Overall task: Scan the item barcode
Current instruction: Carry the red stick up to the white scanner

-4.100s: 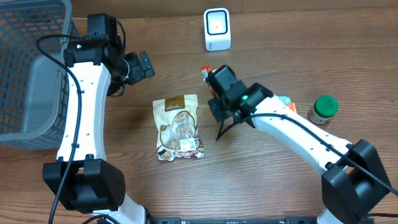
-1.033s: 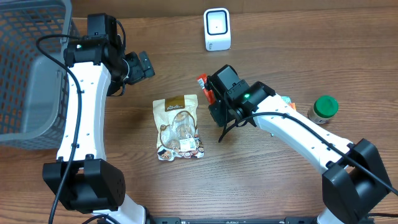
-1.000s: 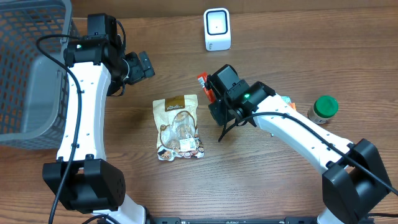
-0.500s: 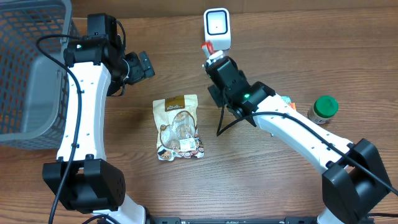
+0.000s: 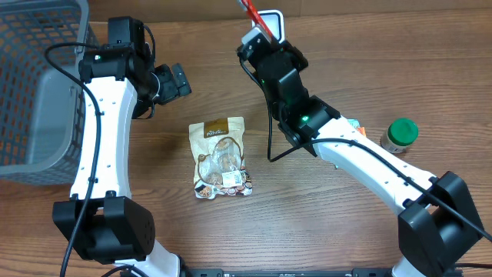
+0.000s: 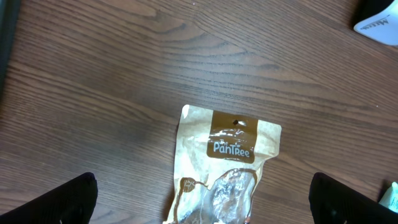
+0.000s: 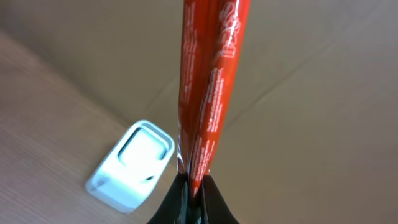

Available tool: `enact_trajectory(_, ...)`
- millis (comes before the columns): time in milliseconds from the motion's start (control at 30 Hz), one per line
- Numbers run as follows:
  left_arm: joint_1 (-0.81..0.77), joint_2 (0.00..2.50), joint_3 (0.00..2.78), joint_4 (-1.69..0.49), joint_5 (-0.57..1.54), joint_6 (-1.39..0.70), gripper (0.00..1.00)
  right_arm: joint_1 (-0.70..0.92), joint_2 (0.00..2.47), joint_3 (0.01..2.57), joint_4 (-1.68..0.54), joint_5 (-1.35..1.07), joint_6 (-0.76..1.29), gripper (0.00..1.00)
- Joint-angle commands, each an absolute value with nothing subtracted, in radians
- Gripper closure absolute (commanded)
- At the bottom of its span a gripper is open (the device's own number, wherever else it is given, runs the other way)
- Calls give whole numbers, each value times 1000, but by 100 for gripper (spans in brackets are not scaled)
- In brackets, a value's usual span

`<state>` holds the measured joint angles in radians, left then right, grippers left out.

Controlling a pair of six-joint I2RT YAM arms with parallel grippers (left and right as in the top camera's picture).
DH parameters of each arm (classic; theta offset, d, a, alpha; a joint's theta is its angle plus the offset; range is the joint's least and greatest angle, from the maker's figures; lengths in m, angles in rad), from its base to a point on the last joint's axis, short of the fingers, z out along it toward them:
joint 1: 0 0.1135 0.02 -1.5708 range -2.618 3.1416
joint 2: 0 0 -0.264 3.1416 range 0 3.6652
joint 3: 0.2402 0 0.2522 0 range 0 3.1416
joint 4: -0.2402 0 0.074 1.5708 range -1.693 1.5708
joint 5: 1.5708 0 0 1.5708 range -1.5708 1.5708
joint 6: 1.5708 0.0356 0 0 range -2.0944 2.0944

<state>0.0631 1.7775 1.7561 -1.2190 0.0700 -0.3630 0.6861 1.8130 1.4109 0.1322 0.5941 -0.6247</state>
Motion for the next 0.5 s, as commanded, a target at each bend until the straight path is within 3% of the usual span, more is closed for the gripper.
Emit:
enact_trajectory(0,57,1757,1769,-1219,68,-351,0,665,1827,1415,245,624,-880,96)
enact_trajectory(467,57,1757,1769,-1219,67,-351,0,595,2103,1415,841,649,-1326,96)
